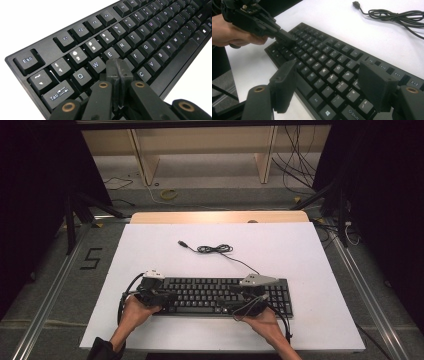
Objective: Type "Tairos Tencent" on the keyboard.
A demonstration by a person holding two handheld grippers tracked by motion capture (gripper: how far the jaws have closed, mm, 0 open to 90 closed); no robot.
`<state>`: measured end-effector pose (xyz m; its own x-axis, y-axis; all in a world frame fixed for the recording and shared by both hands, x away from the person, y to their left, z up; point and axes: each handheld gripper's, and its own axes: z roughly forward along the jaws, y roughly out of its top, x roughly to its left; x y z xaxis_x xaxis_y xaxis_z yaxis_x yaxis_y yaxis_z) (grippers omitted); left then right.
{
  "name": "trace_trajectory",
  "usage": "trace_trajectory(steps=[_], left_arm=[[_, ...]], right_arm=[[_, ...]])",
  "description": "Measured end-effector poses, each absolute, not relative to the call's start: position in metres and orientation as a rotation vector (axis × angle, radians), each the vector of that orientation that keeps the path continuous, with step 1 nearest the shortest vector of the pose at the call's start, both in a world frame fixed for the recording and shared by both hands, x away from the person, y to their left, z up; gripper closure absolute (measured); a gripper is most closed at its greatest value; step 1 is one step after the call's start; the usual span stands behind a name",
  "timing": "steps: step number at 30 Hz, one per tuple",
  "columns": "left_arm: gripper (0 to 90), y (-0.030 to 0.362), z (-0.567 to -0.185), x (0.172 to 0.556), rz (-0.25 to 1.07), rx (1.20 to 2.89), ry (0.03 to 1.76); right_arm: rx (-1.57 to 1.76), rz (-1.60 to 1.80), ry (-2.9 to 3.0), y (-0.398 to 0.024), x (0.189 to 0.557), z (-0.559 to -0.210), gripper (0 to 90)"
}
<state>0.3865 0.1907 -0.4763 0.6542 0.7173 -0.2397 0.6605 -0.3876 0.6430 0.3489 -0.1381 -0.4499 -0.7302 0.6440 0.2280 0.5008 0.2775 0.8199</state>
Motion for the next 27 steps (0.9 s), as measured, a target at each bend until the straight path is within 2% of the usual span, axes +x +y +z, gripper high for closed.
trace_trajectory(steps=[7, 12, 23, 27], left_arm=[[88.8, 0.191, -0.476, 0.386, 0.098, 2.117, 1.068], [83.4, 0.194, -0.471, 0.386, 0.094, 2.082, 1.067], [65.7, 0.198, -0.467, 0.384, 0.064, 2.008, 1.033], [55.2, 0.197, -0.465, 0.382, 0.065, 1.983, 1.036]], right_arm=[[1.074, 1.439, 2.392, -0.138, 0.347, -0.451, 32.8], [1.071, 1.445, 2.396, -0.137, 0.347, -0.451, 32.8], [1.073, 1.445, 2.395, -0.136, 0.347, -0.451, 32.8], [1.074, 1.446, 2.395, -0.136, 0.347, -0.451, 32.7]])
